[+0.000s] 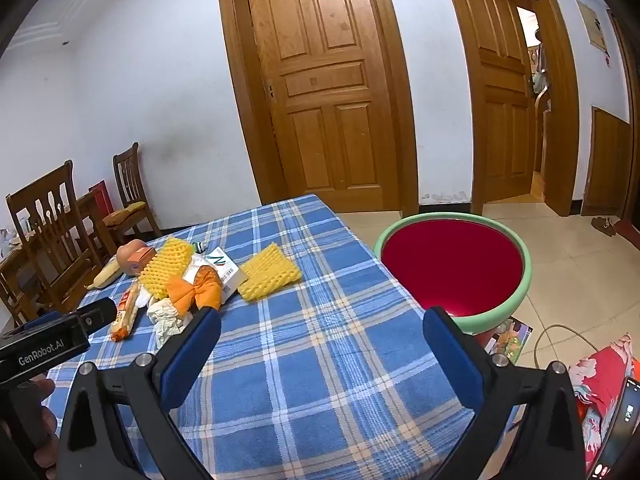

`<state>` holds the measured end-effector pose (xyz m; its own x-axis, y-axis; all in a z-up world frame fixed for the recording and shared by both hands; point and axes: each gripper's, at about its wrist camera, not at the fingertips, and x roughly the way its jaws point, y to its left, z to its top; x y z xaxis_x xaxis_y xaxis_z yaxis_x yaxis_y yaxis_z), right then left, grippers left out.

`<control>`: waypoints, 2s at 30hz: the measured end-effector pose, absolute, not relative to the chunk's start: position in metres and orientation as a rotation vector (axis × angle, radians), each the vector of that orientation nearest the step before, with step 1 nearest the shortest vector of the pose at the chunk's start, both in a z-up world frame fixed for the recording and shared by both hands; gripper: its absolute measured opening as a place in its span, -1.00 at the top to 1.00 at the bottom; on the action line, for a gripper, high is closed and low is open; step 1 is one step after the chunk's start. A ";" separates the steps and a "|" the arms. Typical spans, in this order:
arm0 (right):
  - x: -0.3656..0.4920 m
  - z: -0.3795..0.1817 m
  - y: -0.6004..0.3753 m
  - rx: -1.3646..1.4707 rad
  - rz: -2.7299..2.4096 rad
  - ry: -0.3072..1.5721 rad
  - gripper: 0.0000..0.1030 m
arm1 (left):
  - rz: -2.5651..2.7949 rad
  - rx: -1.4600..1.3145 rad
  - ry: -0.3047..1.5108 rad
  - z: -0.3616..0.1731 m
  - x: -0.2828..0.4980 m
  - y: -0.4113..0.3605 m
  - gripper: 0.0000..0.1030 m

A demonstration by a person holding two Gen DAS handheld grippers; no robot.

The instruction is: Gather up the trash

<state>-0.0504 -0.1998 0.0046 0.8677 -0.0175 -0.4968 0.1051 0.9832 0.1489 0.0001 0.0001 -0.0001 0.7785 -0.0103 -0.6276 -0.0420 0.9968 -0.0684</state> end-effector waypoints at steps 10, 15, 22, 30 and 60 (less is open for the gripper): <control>-0.051 0.007 -0.200 0.178 -0.064 0.520 -1.00 | 0.016 -0.081 0.677 0.000 0.000 0.000 -0.97; -0.052 0.006 -0.200 0.178 -0.064 0.520 -1.00 | 0.016 -0.082 0.678 0.001 0.000 0.000 -0.97; -0.052 0.007 -0.200 0.179 -0.064 0.521 -1.00 | 0.016 -0.081 0.677 0.000 0.000 0.000 -0.97; -0.052 0.007 -0.200 0.179 -0.064 0.522 -1.00 | 0.016 -0.081 0.679 0.000 0.000 0.000 -0.97; -0.052 0.005 -0.200 0.182 -0.067 0.526 -1.00 | 0.018 -0.084 0.680 0.004 -0.001 0.004 -0.97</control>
